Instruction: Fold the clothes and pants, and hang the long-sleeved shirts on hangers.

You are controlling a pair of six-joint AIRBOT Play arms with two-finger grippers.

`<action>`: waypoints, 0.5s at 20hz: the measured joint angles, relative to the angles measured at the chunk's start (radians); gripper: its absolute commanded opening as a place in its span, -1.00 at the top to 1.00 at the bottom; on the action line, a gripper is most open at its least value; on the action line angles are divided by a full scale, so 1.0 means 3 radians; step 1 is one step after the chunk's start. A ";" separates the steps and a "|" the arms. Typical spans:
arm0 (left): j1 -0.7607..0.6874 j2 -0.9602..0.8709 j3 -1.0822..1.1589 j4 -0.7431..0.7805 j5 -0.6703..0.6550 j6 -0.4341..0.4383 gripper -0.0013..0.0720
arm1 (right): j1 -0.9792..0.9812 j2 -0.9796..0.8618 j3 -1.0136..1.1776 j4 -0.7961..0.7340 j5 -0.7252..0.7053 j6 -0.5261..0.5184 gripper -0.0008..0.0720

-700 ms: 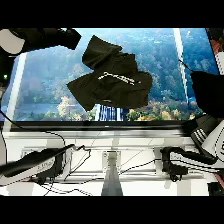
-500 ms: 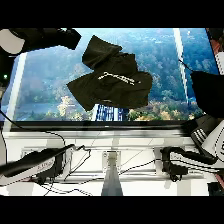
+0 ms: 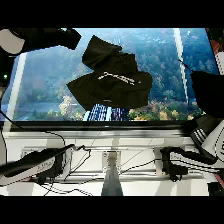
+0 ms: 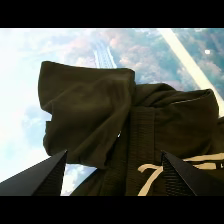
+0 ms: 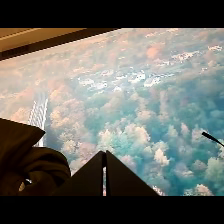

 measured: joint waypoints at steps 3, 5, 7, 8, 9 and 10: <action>0.0000 0.0000 0.0000 -0.0001 0.0000 -0.0001 -0.70 | 0.0011 -0.0004 0.0000 0.0154 0.0001 -0.0046 0.89; 0.0000 0.0000 0.0000 -0.0001 0.0000 0.0000 -0.70 | 0.0099 -0.0038 -0.0004 0.0360 0.0128 -0.0359 0.89; 0.0000 0.0000 0.0000 -0.0001 0.0001 -0.0001 -0.70 | 0.0291 -0.0075 -0.0050 0.0600 0.0352 -0.0810 0.89; 0.0000 0.0000 0.0000 -0.0003 0.0000 -0.0001 -0.70 | 0.0415 -0.0093 -0.0103 0.0683 0.0425 -0.0997 0.89; 0.0000 0.0000 0.0000 -0.0005 0.0000 -0.0001 -0.70 | 0.0561 -0.0107 -0.0169 0.0746 0.0488 -0.1186 0.89; 0.0000 0.0001 0.0000 -0.0025 -0.0001 -0.0001 -0.70 | 0.0743 -0.0118 -0.0257 0.0816 0.0549 -0.1396 0.89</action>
